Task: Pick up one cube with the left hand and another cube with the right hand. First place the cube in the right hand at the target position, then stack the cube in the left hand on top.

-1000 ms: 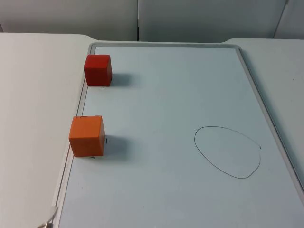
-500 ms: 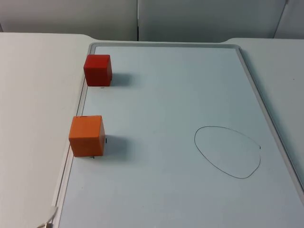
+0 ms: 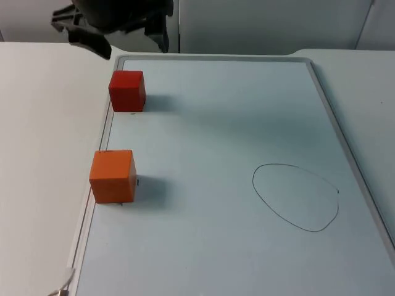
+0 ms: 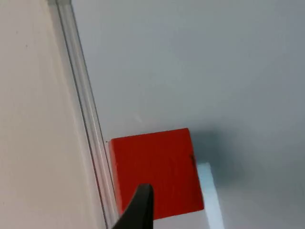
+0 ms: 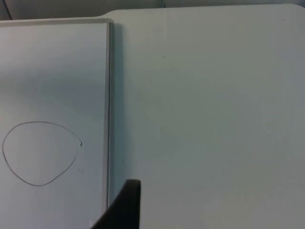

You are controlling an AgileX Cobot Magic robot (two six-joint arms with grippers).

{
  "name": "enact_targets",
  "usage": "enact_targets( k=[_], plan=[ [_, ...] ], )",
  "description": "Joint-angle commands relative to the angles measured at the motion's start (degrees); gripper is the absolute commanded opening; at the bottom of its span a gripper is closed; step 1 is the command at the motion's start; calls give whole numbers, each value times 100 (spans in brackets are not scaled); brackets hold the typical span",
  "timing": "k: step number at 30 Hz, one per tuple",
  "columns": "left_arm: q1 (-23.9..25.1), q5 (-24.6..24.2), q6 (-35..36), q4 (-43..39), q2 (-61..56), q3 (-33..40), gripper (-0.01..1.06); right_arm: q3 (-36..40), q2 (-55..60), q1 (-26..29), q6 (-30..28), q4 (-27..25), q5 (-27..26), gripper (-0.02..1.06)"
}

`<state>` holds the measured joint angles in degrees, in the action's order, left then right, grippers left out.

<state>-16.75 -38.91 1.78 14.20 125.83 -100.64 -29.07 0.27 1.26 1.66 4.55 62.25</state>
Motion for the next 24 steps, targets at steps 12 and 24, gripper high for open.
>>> enact_targets(
  k=[12,24],
  plan=[
    [-42,95,442,-221,724,-342,88,4,-27,30,-16,6,-52,104],
    [-42,48,477,-468,809,-342,88,4,-27,30,-16,6,-52,104]
  ],
)
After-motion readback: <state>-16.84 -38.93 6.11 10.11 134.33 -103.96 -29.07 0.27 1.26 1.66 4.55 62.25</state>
